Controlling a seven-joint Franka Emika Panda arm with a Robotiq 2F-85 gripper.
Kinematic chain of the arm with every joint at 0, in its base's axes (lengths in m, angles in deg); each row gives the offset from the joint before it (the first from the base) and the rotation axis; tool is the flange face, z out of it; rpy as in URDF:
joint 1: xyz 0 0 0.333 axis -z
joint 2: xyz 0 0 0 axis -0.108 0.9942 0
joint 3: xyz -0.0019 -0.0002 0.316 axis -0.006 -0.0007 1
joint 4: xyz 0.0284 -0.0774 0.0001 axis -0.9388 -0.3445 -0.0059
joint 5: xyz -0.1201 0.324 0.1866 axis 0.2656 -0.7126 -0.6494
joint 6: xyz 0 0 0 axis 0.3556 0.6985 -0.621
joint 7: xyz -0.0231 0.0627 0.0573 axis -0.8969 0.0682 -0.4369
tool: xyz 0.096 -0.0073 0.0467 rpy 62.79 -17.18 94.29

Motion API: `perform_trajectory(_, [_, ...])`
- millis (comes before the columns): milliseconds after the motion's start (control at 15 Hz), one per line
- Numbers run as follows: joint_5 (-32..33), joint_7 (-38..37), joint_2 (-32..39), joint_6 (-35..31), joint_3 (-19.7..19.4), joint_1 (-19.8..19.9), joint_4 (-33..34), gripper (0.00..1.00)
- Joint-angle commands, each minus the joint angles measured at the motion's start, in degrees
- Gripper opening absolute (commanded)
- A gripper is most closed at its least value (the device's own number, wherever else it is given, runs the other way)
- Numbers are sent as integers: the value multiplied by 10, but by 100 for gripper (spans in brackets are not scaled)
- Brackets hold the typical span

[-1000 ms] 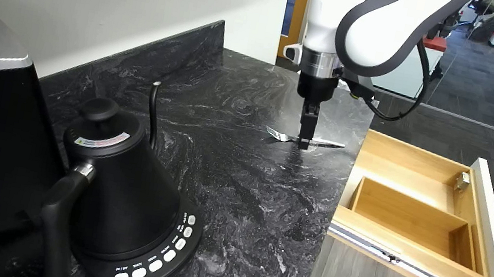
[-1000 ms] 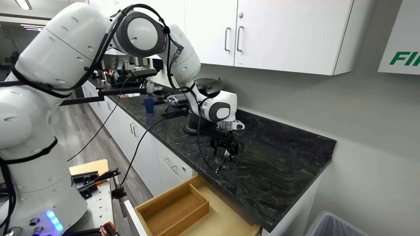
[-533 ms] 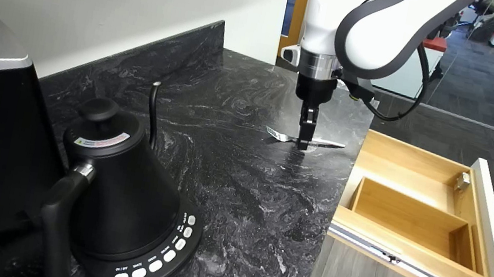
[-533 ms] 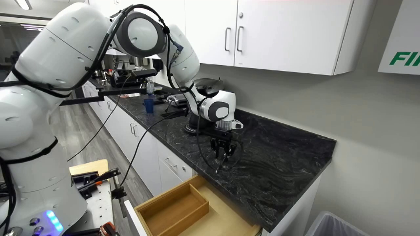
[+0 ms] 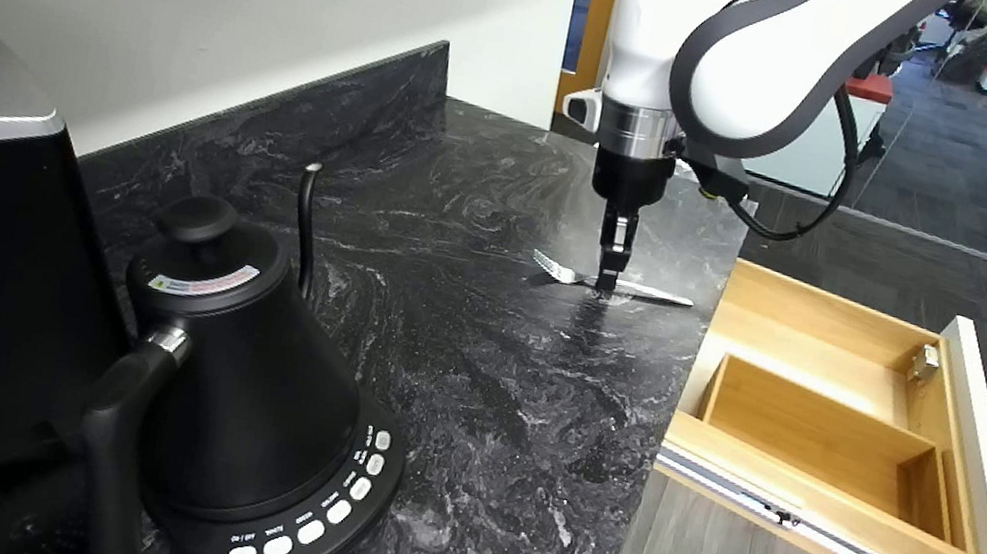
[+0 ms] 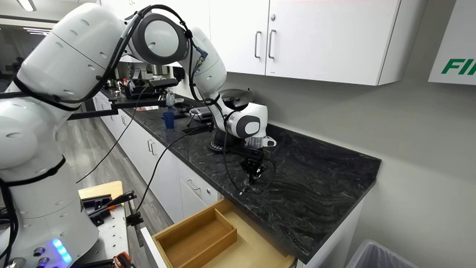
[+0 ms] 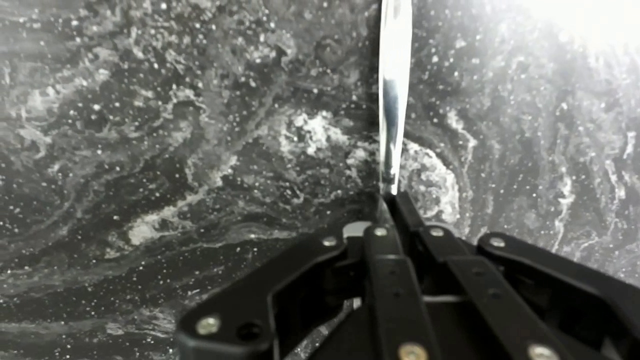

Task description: Put the fork into the open drawer.

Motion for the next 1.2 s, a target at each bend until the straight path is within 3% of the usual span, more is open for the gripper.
perform_trajectory(0, [12, -17, -18, 19, -9, -8, -9, 5])
perform_trajectory(400, [3, -46, -35, 36, -10, -11, -10, 5])
perform_trajectory(800, [0, -109, -50, 115, -16, -28, 3, 5])
perform_trajectory(1133, [0, -153, -62, 139, -24, -38, -4, 5])
